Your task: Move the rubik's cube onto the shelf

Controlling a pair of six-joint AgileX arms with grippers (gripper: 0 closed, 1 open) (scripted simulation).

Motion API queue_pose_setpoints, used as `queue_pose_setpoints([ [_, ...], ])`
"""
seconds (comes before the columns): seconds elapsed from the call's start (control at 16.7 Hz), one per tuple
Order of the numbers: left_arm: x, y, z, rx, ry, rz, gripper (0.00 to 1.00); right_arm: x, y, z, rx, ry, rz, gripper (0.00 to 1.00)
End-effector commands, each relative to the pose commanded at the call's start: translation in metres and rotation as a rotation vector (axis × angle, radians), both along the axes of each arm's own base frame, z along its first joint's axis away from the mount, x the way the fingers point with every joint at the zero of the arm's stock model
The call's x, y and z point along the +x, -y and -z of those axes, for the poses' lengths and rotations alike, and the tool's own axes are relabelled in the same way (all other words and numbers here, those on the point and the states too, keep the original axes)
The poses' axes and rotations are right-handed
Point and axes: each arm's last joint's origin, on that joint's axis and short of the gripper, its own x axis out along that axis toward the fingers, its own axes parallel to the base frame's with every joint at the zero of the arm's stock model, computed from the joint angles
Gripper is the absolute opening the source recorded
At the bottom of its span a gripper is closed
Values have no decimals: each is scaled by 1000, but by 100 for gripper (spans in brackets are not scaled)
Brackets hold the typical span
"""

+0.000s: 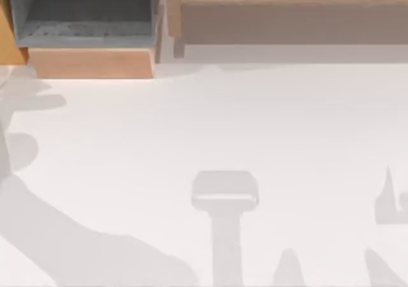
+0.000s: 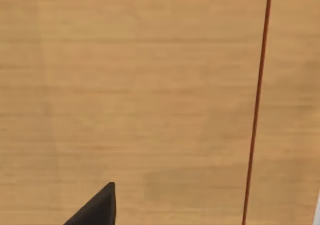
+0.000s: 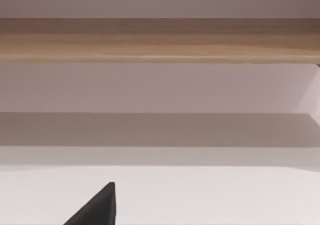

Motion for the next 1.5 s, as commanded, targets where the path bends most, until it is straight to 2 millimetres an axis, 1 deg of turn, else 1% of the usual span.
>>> queue_pose_setpoints([
  [0.12,0,0,0,0,0,0,100,0,0,0,0,0,0,100],
  [0.9,0,0,0,0,0,0,2,0,0,0,0,0,0,100],
  [0.96,0,0,0,0,0,0,0,0,0,0,0,0,0,100],
  [1.38,0,0,0,0,0,0,0,0,0,0,0,0,0,100],
  [1.44,-1,-1,5,-13,-18,-3,0,0,0,0,0,0,0,100],
  [1.5,-2,-2,5,-12,-17,-4,0,0,0,0,0,0,0,100],
])
